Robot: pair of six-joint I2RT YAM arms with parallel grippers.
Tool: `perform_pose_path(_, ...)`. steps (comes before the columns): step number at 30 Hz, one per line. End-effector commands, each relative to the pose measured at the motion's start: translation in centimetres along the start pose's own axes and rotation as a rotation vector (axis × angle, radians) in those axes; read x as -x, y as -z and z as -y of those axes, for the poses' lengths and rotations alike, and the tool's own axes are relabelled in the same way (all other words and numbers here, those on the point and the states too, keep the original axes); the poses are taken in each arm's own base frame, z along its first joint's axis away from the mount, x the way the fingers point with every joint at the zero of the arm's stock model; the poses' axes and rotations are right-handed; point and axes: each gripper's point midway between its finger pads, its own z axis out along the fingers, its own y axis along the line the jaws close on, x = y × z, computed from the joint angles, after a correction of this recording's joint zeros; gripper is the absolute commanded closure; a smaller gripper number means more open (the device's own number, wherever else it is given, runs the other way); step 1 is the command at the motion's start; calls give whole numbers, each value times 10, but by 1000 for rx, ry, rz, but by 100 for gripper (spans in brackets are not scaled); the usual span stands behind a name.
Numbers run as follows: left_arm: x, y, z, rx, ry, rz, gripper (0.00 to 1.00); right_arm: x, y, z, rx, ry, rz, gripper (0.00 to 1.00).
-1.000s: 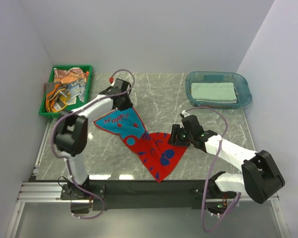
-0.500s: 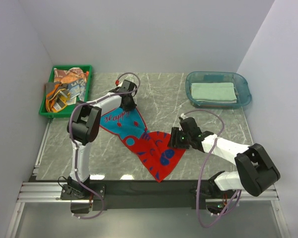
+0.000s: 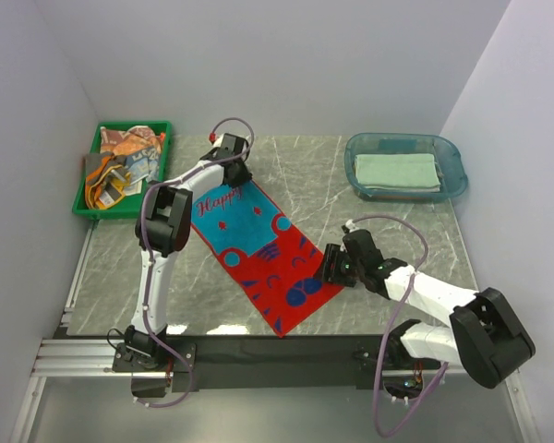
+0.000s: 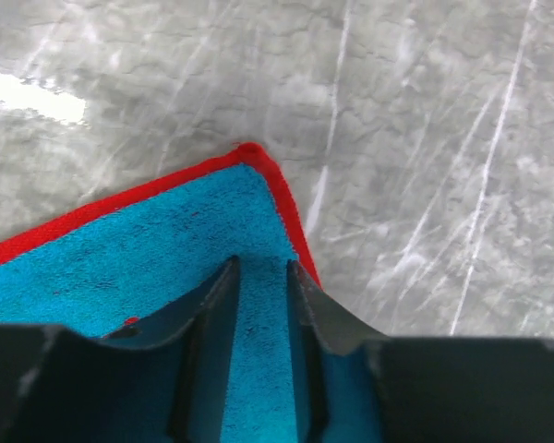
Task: Fold and stack the towels
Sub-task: Flatten out the crumpled towel
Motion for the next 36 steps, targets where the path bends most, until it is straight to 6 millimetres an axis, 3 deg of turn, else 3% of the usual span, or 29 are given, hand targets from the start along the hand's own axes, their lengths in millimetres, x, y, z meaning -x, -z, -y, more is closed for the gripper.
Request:
perform_pose_path(1, -13, -15, -8, 3, -41, -40, 65, -41, 5, 27, -88, -32, -128, 39)
perform_pose_path(5, 0, 7, 17, -85, -76, -12, 43, -19, 21, -3, 12, 38, -57, 39)
perform_pose_path(6, 11, 24, 27, -111, -86, 16, 39, -4, 27, -17, 40, 80, -18, 39)
perform_pose_path(8, 14, 43, 31, -108, -95, 33, 29, 11, 38, -28, 49, 143, 29, 39)
perform_pose_path(9, 30, 72, 41, -139, -87, 81, 24, 17, 41, -32, 48, 198, 45, 39)
perform_pose_path(10, 34, 85, 42, -142, -76, 99, 22, 31, 47, -43, 54, 227, 72, 39)
perform_pose_path(11, 27, 91, 29, -94, -76, 100, 18, 35, 44, -42, 32, 249, 71, 39)
perform_pose_path(12, 38, 117, 30, -101, -56, 136, 18, 38, 44, -45, 27, 288, 70, 39)
perform_pose_path(13, 37, 125, 23, -76, -40, 142, 18, 46, 46, -52, 28, 304, 72, 39)
perform_pose_path(14, 22, 128, 3, -16, -41, 112, 18, 45, 40, -52, 12, 320, 48, 39)
perform_pose_path(15, 31, 145, -6, 16, -18, 154, 19, 48, 39, -59, 22, 356, 45, 39)
perform_pose_path(16, 28, 149, -15, 42, -15, 157, 20, 42, 36, -64, 35, 382, 24, 40)
perform_pose_path(17, 12, 148, -35, 91, -26, 135, 21, 36, 29, -65, 31, 398, -10, 40)
perform_pose_path(18, 14, 158, -44, 113, -20, 161, 22, 35, 26, -70, 35, 422, -22, 41)
perform_pose_path(19, -2, 154, -62, 151, -31, 136, 24, 25, 23, -74, 36, 451, -52, 41)
perform_pose_path(24, -23, 141, -94, 228, -49, 98, 26, -13, 1, -76, 10, 508, -162, 43)
perform_pose_path(31, -42, 104, -113, 313, -115, 48, 27, -69, -13, -87, -34, 619, -289, 43)
perform_pose_path(36, -50, 74, -109, 319, -175, -8, 27, -113, -21, -104, -6, 658, -395, 43)
